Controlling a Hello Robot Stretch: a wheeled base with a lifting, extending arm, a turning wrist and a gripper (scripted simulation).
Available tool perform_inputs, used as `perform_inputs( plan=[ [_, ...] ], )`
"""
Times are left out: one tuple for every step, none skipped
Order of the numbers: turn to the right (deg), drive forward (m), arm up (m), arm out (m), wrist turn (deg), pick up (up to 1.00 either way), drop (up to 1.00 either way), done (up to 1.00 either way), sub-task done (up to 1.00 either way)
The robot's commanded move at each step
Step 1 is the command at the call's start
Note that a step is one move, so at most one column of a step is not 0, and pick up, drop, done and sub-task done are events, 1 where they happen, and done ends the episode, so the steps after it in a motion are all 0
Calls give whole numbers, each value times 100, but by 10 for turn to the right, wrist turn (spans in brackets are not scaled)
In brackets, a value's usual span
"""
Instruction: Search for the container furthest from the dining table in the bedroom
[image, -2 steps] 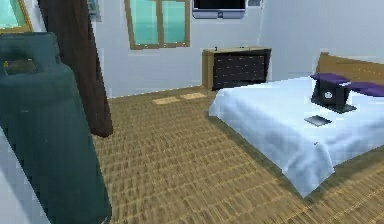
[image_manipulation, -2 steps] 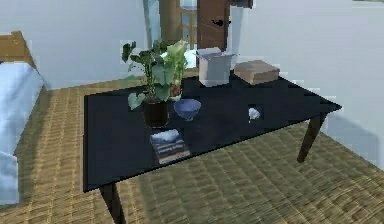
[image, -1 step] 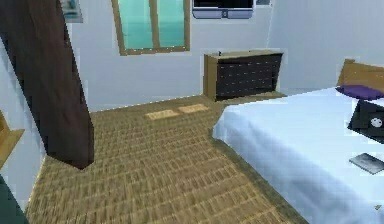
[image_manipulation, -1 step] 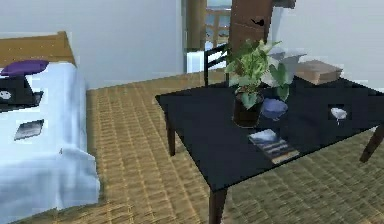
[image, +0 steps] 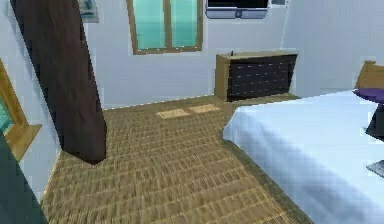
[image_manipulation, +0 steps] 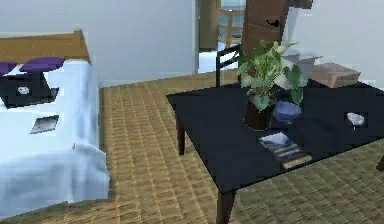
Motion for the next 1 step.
perform_inputs(
  plan=[
    [0,45,0,0,0,0,0,0,0]
  ],
)
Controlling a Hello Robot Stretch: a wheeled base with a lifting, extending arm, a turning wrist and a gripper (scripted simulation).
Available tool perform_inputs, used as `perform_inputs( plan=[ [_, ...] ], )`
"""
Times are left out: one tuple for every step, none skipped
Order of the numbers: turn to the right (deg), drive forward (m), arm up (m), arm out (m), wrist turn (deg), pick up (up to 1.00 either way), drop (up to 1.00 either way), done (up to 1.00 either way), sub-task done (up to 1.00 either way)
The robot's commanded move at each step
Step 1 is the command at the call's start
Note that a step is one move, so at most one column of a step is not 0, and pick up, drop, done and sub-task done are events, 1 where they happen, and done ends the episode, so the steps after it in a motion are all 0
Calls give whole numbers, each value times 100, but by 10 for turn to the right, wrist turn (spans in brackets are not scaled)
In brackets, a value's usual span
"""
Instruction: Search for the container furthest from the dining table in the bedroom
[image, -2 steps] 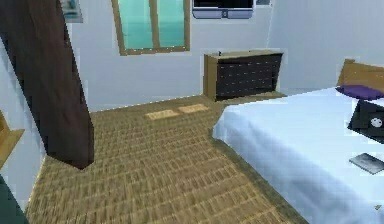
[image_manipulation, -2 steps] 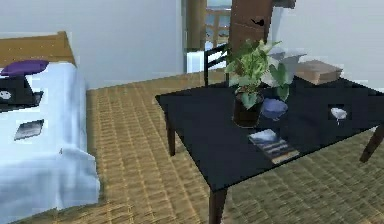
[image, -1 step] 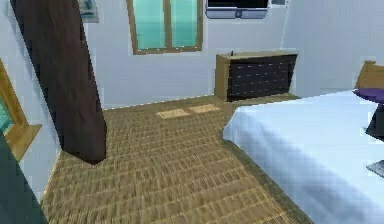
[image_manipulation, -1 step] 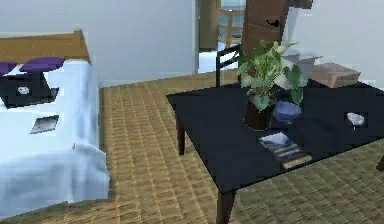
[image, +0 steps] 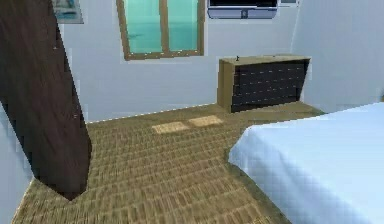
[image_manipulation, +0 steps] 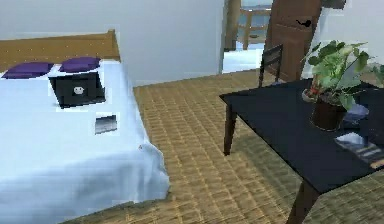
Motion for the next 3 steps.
perform_inputs(
  plan=[
    [-180,0,0,0,0,0,0,0,0],
    [0,100,0,0,0,0,0,0,0],
    [0,100,0,0,0,0,0,0,0]
  ],
)
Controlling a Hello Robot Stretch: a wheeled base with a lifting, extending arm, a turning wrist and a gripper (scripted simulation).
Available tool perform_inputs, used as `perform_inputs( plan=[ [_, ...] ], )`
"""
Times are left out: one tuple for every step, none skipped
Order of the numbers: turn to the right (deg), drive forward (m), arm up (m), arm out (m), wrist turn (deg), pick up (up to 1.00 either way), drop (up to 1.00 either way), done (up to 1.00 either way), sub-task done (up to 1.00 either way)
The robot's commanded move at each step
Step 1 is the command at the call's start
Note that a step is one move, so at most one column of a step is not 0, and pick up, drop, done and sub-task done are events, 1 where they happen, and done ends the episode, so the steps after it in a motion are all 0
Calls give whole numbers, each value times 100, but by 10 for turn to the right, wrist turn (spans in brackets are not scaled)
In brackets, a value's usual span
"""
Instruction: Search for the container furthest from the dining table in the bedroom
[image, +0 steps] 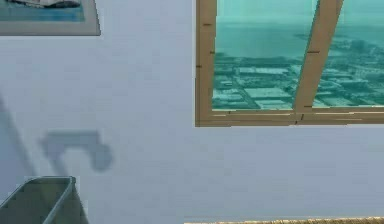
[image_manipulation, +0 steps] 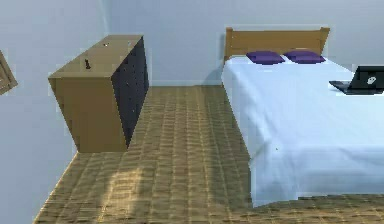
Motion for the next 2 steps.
perform_inputs(
  plan=[
    [0,40,0,0,0,0,0,0,0],
    [-450,0,0,0,0,0,0,0,0]
  ],
)
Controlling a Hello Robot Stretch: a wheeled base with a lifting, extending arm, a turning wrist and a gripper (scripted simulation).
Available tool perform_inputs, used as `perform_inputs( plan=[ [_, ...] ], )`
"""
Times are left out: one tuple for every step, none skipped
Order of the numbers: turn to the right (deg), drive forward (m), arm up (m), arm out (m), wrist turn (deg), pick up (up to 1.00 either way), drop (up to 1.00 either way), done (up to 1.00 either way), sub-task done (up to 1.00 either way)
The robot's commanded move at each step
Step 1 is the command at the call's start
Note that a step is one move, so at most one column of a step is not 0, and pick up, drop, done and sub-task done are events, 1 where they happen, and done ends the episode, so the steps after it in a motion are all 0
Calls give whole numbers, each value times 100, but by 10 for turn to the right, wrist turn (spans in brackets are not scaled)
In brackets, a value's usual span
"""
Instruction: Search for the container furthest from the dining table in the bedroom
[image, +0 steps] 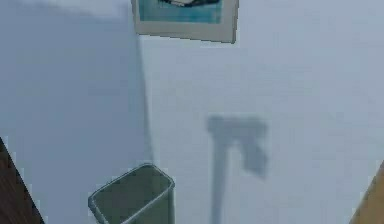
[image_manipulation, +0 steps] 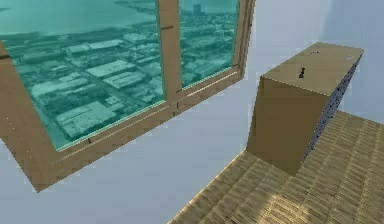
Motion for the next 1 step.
perform_inputs(
  plan=[
    [-210,0,0,0,0,0,0,0,0]
  ],
)
